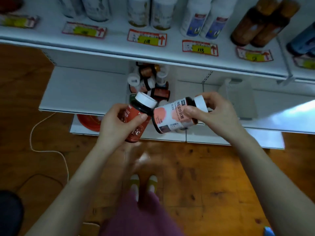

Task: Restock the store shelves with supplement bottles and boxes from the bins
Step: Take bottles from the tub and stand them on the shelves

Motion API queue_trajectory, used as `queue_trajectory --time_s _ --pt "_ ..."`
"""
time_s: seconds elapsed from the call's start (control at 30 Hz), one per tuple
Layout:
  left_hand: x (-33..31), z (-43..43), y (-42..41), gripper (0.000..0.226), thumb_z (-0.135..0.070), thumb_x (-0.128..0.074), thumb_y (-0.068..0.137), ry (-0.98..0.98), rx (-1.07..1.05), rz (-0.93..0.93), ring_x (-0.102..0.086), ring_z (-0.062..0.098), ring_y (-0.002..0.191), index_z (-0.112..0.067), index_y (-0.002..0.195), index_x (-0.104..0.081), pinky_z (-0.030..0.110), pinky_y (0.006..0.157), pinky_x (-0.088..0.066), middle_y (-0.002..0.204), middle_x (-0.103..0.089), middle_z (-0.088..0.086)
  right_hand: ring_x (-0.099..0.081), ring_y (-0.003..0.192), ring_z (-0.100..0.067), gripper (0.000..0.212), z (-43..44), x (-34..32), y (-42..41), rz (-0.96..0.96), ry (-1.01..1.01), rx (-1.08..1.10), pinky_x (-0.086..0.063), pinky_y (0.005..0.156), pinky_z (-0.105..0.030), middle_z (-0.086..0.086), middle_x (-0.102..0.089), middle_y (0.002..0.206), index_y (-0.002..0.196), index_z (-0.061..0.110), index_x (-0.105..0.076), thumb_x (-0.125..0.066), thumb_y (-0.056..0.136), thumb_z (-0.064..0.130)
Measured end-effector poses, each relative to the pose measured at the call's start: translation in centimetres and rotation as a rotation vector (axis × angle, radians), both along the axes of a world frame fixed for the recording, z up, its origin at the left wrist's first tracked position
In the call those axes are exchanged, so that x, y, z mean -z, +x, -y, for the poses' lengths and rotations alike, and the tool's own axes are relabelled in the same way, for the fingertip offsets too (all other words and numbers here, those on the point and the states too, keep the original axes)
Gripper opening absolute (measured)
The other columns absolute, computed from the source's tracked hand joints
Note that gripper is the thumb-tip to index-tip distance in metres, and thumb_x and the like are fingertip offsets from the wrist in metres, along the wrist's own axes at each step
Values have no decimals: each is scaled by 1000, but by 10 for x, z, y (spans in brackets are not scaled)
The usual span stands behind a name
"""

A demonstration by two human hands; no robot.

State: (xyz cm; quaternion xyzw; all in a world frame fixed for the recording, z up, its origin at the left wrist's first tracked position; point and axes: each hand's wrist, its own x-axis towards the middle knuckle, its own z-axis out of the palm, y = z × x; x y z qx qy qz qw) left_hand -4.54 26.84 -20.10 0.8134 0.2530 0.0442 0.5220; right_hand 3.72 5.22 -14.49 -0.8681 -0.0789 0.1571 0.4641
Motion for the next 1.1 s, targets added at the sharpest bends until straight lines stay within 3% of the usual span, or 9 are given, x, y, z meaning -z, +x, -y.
queue_trajectory --time_s 0.1,0.3,0.43,0.53,0.63,0.77,0.87,0.97,1.1 --pt "-39 -6 -19 35 -26 -73 75 -27 -89 84 -51 -6 74 -17 102 -53 -1 58 -39 83 -54 -15 -62 69 -6 37 -14 -37 5 42 12 -77 -50 61 -24 7 -65 77 75 28 -56 -63 54 59" --pt "-101 -31 -49 49 -42 -66 64 -151 -243 254 -57 1 85 -19 105 -53 19 72 -46 92 -58 -12 -54 46 3 33 -55 -83 18 170 59 -250 -36 41 -11 1 -64 73 78 21 -60 -69 72 52" --pt "-127 -56 -60 33 -30 -69 74 -121 -329 332 -59 -10 71 -20 101 -53 5 59 -45 87 -57 -14 -59 65 5 27 -94 -114 21 209 59 -462 -45 58 -14 13 -65 86 86 40 -58 -70 69 57" --pt "-137 -86 -66 32 -27 -68 77 -100 -411 377 -58 -6 71 -18 104 -54 -1 52 -40 87 -56 -14 -57 77 3 30 -131 -134 26 224 59 -619 -48 66 -17 17 -60 90 96 45 -52 -70 75 34" --pt "-144 -122 -69 37 -31 -69 75 -117 -501 412 -56 -1 77 -17 107 -55 0 51 -41 88 -58 -13 -56 81 -2 35 -175 -152 29 294 31 -699 -46 60 -12 20 -55 92 105 39 -52 -70 78 24" --pt "-150 -183 -69 41 -34 -69 74 -152 -577 456 -59 3 81 -19 108 -55 9 55 -44 90 -60 -11 -58 87 -10 35 -243 -165 31 299 107 -704 -51 79 -27 12 -58 98 105 37 -53 -69 79 18" --pt "-159 -232 -70 42 -34 -69 75 -151 -591 483 -58 3 81 -18 112 -54 12 59 -43 92 -59 -10 -58 84 -9 36 -295 -178 34 315 161 -684 -51 76 -24 9 -61 95 98 41 -55 -67 81 11" --pt "-167 -272 -70 36 -25 -69 77 -193 -589 523 -57 3 77 -15 108 -53 7 51 -45 89 -58 -10 -61 87 -17 37 -341 -192 36 345 191 -628 -51 69 -18 0 -62 101 97 41 -56 -63 82 8" --pt "-171 -314 -68 39 -27 -68 75 -191 -572 530 -58 2 78 -16 109 -54 7 52 -45 90 -58 -13 -63 94 -17 37 -385 -199 38 372 241 -557 -53 84 -33 2 -63 103 98 40 -56 -62 80 8"
